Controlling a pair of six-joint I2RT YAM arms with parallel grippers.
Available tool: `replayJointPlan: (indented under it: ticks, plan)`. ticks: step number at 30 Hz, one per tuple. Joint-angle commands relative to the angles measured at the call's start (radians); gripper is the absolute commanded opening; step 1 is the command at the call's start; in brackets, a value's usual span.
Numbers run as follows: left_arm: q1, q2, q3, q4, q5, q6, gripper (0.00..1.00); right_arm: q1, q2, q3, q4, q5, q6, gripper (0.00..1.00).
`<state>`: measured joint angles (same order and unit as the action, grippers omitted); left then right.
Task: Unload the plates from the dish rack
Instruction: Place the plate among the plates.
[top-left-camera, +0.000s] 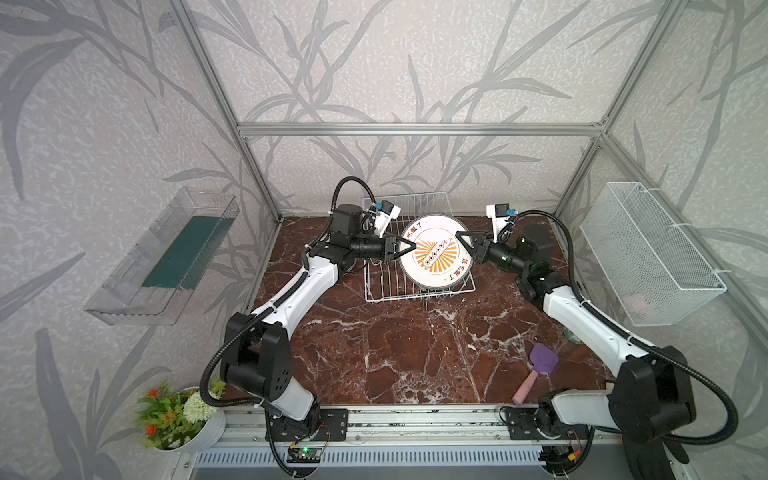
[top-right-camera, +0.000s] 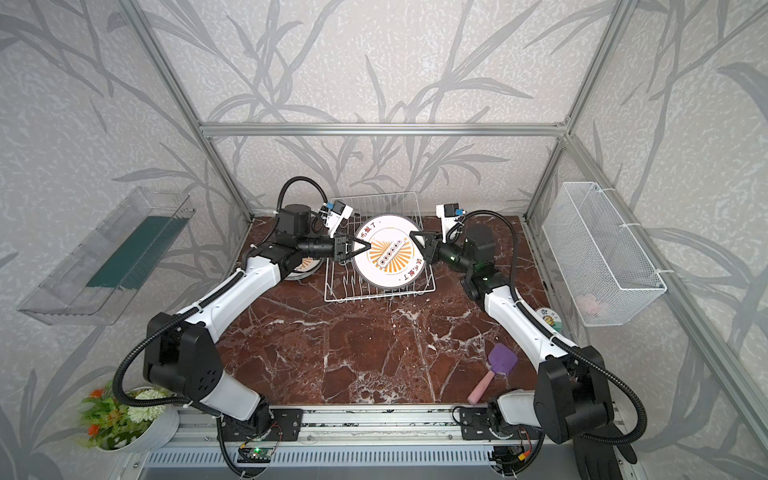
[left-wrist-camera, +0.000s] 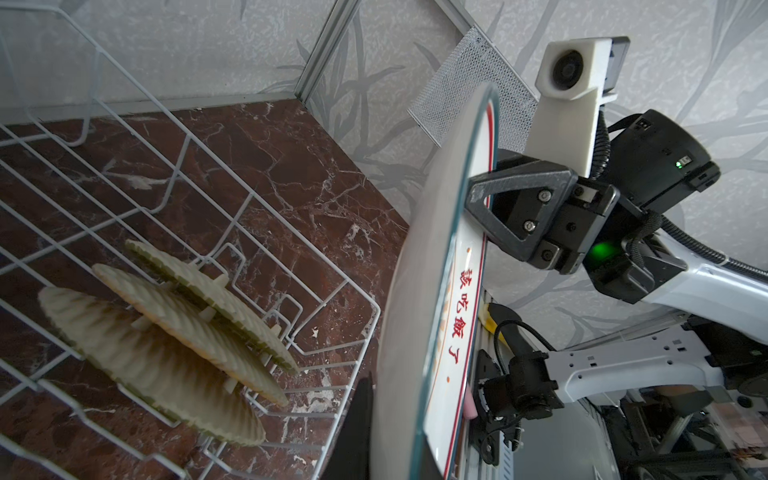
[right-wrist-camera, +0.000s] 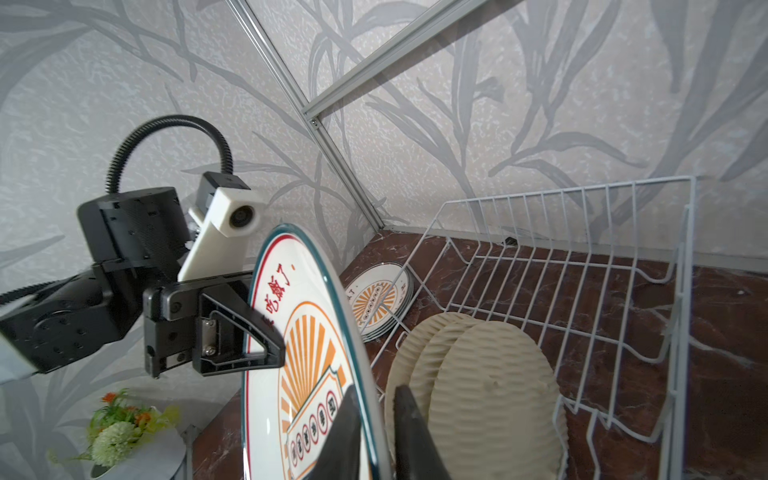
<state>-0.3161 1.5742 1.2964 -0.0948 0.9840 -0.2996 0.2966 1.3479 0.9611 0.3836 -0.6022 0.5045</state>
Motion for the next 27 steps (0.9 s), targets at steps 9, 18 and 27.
replayJointPlan:
  ticks: [9,18,27]
  plan:
    - [0.022,-0.108,-0.048,0.094,-0.120,-0.077,0.00,0.005,-0.077,-0.012,-0.111,0.139,-0.046,0.69]
    - [0.066,-0.212,-0.106,0.093,-0.315,-0.116,0.00,0.006,-0.235,-0.085,-0.219,0.307,-0.146,0.99]
    - [0.178,-0.312,-0.176,0.055,-0.640,-0.231,0.00,0.039,-0.397,-0.180,-0.359,0.269,-0.387,0.99]
